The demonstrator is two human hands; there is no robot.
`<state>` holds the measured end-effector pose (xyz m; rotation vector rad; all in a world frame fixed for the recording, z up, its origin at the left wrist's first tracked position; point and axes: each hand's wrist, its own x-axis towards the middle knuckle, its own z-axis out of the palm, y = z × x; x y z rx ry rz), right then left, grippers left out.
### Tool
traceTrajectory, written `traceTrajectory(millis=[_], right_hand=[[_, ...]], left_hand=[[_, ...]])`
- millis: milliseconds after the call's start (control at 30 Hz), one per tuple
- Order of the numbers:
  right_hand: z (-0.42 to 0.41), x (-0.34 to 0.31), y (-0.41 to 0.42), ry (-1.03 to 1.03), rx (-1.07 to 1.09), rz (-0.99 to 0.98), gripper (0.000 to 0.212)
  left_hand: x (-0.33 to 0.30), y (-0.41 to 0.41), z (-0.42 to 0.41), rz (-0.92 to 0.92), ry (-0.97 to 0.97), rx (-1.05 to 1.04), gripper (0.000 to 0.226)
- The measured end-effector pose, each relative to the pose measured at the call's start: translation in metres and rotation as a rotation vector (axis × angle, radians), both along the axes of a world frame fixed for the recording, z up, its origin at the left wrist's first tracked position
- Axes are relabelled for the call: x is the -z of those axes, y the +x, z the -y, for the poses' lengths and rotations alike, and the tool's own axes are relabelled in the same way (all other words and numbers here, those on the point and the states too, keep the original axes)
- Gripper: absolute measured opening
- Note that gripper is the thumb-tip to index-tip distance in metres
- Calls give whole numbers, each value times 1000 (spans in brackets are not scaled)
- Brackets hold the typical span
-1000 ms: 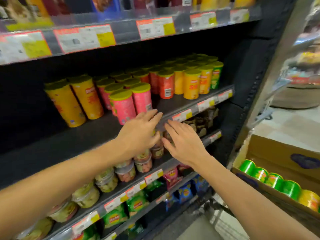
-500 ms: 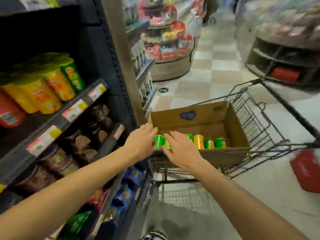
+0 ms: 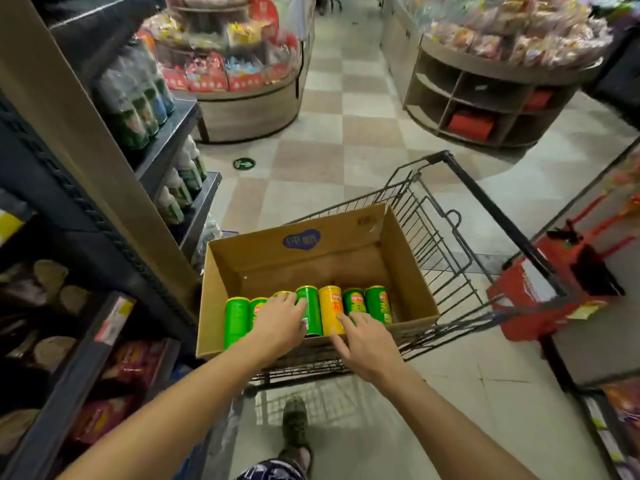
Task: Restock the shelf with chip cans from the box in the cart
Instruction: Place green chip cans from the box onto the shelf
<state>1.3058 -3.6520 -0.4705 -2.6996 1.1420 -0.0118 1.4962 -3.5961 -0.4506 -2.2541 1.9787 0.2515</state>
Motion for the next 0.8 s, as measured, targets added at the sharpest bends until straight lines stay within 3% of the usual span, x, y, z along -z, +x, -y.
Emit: traceTrajectory(millis=[300, 667, 800], right_hand=[[81, 42, 40, 282, 158, -210, 56], [125, 85, 105, 558, 345, -226, 65], [143, 111, 125, 670, 442, -183, 79]], left_hand=[[56, 50, 57, -139, 202, -77, 52], [97, 72, 97, -252, 359, -103, 58], [103, 69, 102, -262, 377, -148, 55]])
